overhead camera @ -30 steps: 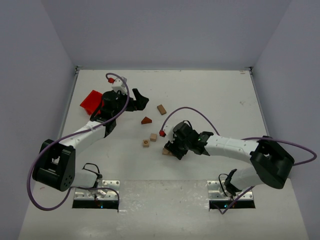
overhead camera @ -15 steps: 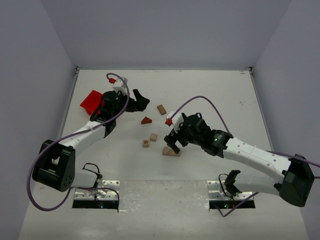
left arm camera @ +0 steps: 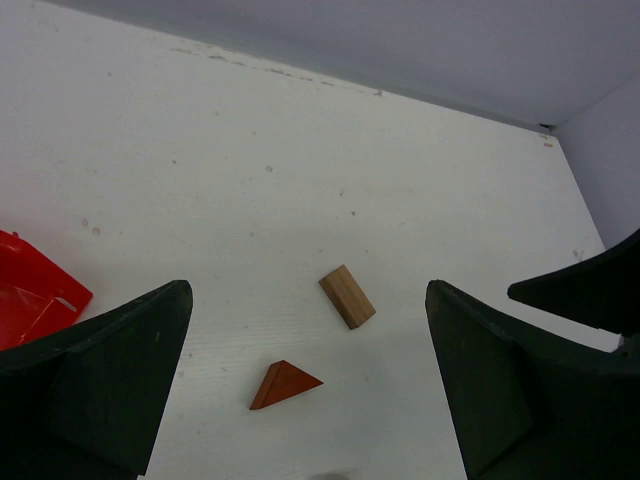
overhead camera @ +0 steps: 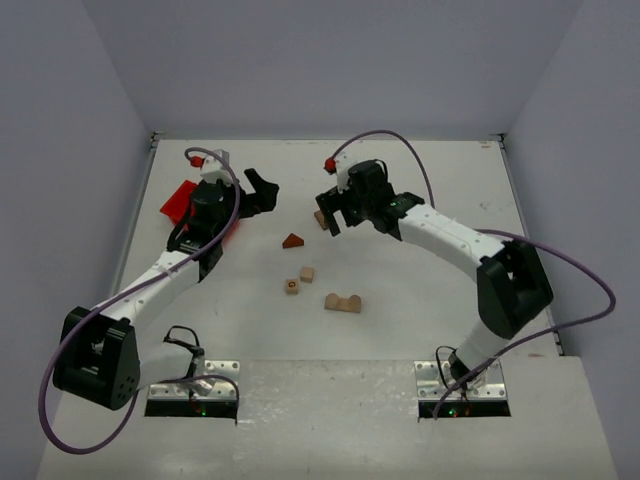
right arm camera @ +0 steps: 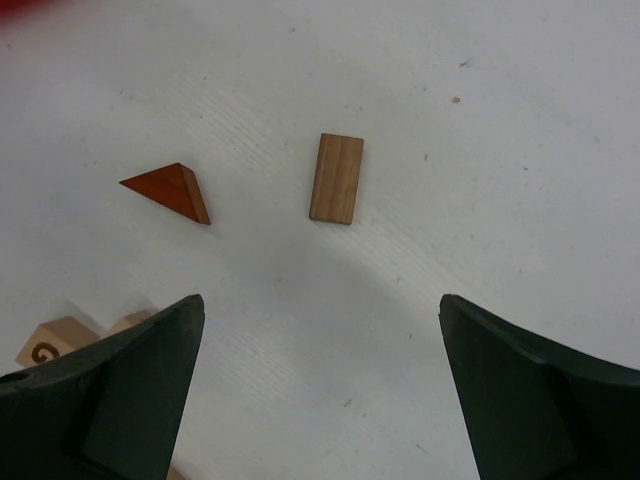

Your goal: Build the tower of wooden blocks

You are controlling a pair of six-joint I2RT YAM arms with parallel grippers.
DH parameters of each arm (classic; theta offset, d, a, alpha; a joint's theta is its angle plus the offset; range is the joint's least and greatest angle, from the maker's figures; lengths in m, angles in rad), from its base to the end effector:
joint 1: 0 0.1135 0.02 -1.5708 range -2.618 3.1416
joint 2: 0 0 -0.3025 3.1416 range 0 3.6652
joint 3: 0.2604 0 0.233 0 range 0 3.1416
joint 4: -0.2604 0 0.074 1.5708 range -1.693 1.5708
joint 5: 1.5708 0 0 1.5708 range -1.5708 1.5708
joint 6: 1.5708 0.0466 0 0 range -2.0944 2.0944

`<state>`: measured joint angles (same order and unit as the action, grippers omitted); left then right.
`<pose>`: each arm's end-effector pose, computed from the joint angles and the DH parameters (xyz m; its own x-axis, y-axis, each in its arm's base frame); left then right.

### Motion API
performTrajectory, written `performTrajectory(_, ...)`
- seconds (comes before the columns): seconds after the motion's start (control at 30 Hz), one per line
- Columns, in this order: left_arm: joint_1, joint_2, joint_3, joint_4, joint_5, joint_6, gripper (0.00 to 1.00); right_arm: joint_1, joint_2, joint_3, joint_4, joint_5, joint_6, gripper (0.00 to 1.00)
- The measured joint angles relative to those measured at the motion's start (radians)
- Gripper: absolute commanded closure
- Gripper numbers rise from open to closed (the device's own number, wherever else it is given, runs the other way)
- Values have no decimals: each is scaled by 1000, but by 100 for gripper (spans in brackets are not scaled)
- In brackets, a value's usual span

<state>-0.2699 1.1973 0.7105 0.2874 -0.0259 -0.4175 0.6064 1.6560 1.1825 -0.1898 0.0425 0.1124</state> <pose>0.2460 -0.0668 0.3190 -0.2727 -0.3451 -0.8981 0.1439 0.9083 -0.3927 0.3039 0.2084 0.2914 -0.5635 -0.2545 -0.7859 -0.4817 0.8741 0.0624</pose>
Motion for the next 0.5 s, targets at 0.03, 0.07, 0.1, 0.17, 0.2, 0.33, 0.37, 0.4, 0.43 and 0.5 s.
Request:
performTrajectory(0.03, 3, -1, -3, 0, -13, -2, 0, 2, 58, 54, -5, -4, -9, 1)
performTrajectory(0.07, 5, -2, -7, -1, -24, -3, 0, 5, 114, 107, -10, -8, -18, 1)
performTrajectory(0.1, 7, -2, -10, -1, -32, -3, 0, 7, 167, 155, -13, -13, -27, 1)
performTrajectory(0.17, 9, -2, -14, -2, -43, -3, 0, 9, 257, 234, -24, -17, -40, 1)
performTrajectory(0.2, 9, -2, -15, -1, -48, -3, 0, 9, 295, 264, -29, -19, -42, 1)
performTrajectory(0.33, 9, -2, -21, 0, -65, -1, 0, 1, 427, 359, -61, -28, -39, 2)
performTrajectory(0.37, 9, -2, -23, 0, -70, 0, 0, -3, 453, 372, -65, -30, -35, 5)
performTrajectory(0.4, 10, -2, -25, 0, -74, 1, 0, -7, 477, 381, -71, -35, -30, 10)
performTrajectory(0.43, 10, -2, -26, 0, -77, 2, 0, -12, 497, 387, -77, -44, -25, 16)
performTrajectory(0.5, 10, -2, -26, 0, -82, 2, 0, -22, 529, 391, -88, -63, -12, 35)
